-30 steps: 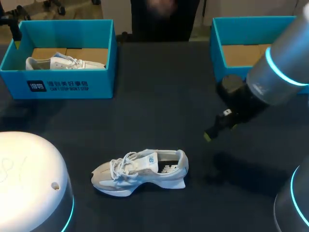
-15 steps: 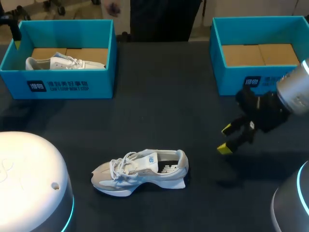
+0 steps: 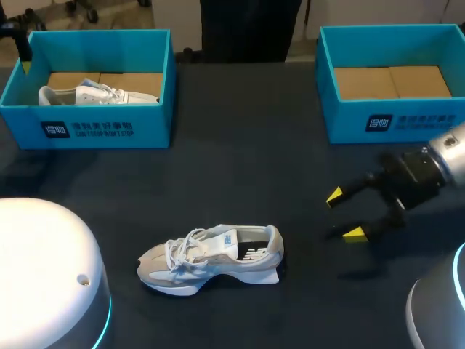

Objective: Take the shoe out of the shoebox, open the shoe tongue, remove and reinsert the insole, then place the shoe into the shoebox

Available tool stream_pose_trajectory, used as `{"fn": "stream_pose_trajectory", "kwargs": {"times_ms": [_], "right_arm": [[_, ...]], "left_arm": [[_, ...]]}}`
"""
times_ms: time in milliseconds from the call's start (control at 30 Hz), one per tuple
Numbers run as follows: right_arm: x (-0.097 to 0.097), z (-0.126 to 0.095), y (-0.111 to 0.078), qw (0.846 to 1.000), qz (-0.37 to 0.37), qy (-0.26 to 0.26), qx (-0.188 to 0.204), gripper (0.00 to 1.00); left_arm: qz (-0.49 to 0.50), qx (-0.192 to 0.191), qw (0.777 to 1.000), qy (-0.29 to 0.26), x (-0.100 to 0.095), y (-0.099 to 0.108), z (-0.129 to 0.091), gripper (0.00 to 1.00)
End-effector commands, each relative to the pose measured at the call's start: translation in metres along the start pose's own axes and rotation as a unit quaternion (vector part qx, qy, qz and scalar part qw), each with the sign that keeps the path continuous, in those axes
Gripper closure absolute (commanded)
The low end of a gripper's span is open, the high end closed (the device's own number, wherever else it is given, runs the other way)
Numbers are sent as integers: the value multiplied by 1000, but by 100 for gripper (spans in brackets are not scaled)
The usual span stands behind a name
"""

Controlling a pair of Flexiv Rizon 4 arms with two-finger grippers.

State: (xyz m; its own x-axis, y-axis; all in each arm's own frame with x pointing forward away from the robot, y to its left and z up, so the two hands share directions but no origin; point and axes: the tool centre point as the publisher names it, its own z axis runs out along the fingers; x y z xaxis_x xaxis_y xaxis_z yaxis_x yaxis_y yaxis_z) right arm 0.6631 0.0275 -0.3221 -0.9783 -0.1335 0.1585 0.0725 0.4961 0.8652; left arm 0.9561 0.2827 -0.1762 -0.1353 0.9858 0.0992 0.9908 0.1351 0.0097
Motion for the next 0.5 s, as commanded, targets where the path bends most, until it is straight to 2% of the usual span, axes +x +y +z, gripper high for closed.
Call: {"fn": "stream_pose_trajectory", "kwargs": {"times_ms": [33,100,433,500], "right_arm": [[4,3,-17,999,-17,-11,-45,0],[3,9,-23,998,-34,0,-62,0],[3,9,-23,998,-34,0,-62,0],[7,11,-19,996,-34,-28,-74,0]], "left_arm": [[1,-1,1000,1,0,-1,0,0],[1,-1,1000,1,0,-1,0,0],[1,-1,1000,1,0,-1,0,0],[1,-1,1000,1,0,-1,0,0]]}}
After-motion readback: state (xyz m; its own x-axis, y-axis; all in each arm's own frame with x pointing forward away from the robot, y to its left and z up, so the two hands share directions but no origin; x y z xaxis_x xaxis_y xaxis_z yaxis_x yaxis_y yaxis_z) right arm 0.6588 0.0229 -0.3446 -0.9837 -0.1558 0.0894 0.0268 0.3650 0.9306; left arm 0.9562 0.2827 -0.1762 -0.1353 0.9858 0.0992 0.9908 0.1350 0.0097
